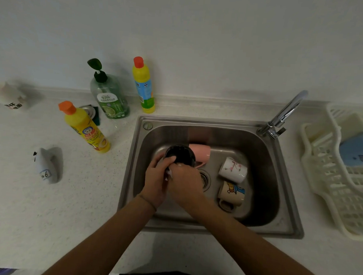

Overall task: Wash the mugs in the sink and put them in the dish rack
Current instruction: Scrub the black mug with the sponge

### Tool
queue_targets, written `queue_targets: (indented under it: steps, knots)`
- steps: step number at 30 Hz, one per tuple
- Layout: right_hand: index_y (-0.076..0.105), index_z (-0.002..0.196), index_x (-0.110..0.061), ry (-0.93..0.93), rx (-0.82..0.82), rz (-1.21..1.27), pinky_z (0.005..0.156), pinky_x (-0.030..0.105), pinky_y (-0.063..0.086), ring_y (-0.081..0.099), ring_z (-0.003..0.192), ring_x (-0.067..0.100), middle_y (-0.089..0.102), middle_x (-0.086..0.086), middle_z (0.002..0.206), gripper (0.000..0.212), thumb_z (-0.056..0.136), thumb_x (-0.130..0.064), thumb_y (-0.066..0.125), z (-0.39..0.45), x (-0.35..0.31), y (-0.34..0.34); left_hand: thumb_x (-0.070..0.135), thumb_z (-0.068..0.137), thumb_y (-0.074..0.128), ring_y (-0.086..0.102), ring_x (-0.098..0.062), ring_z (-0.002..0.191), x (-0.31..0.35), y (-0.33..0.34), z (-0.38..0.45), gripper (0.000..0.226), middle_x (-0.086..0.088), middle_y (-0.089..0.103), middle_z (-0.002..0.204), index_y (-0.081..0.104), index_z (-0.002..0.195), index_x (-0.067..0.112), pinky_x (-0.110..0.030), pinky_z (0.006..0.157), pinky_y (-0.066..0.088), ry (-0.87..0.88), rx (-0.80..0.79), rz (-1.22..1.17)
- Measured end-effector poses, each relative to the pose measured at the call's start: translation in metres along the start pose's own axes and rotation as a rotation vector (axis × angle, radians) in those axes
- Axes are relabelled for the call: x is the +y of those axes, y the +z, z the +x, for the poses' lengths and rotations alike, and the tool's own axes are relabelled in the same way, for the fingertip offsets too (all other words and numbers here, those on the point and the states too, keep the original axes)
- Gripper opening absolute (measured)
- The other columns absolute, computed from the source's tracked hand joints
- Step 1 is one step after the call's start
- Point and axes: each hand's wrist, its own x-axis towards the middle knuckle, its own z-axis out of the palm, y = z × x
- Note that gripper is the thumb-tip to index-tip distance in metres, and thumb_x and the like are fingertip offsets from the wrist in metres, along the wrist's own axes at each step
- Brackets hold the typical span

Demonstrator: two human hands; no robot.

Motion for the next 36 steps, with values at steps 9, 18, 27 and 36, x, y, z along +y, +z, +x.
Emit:
queue_targets:
  steps: [9, 18, 27, 36]
  knots:
    - [0.063, 0.122, -0.013, -0.188, -0.168, -0.193, 0.074, 0.037, 0.056, 0.066, 0.094, 0.025, 0.069, 0.007, 0.11, 0.027, 0.097, -0.017, 0.053, -0.009, 0.028, -0.003, 0.01, 0.087, 0.073, 0.065, -0.03, 0.111, 0.014, -0.01, 0.008, 0.028, -0.013, 0.071, 0.118, 0.074, 0.112, 0.022, -0.036, 0.061, 0.059, -0.045, 0.058, 0.299]
    - [0.066, 0.111, -0.014, -0.284, -0.165, -0.176, 0.062, 0.03, 0.054, 0.068, 0.078, 0.021, 0.072, 0.005, 0.097, 0.017, 0.095, -0.015, 0.059, -0.013, 0.036, -0.017, 0.015, 0.088, 0.073, 0.065, -0.031, 0.106, 0.033, -0.013, 0.014, 0.023, -0.014, 0.07, 0.115, 0.075, 0.111, 0.02, -0.038, 0.063, 0.06, -0.205, -0.068, 0.417]
    - [0.064, 0.109, -0.007, -0.066, 0.029, 0.067, 0.062, 0.046, 0.056, 0.067, 0.072, 0.029, 0.07, 0.012, 0.091, 0.022, 0.091, -0.012, 0.053, 0.001, 0.01, -0.005, 0.009, 0.091, 0.068, 0.07, -0.037, 0.108, 0.009, 0.014, 0.019, 0.039, -0.021, 0.071, 0.121, 0.065, 0.13, 0.008, -0.044, 0.087, 0.059, -0.029, 0.053, 0.054]
    - [0.059, 0.117, -0.008, -0.013, -0.142, 0.155, 0.072, 0.046, 0.055, 0.065, 0.084, 0.028, 0.067, 0.013, 0.105, 0.025, 0.099, -0.021, 0.048, -0.002, 0.007, 0.007, 0.014, 0.081, 0.076, 0.069, -0.039, 0.108, 0.012, 0.006, 0.015, 0.043, -0.019, 0.073, 0.114, 0.069, 0.123, 0.008, -0.043, 0.081, 0.059, 0.005, 0.039, 0.212]
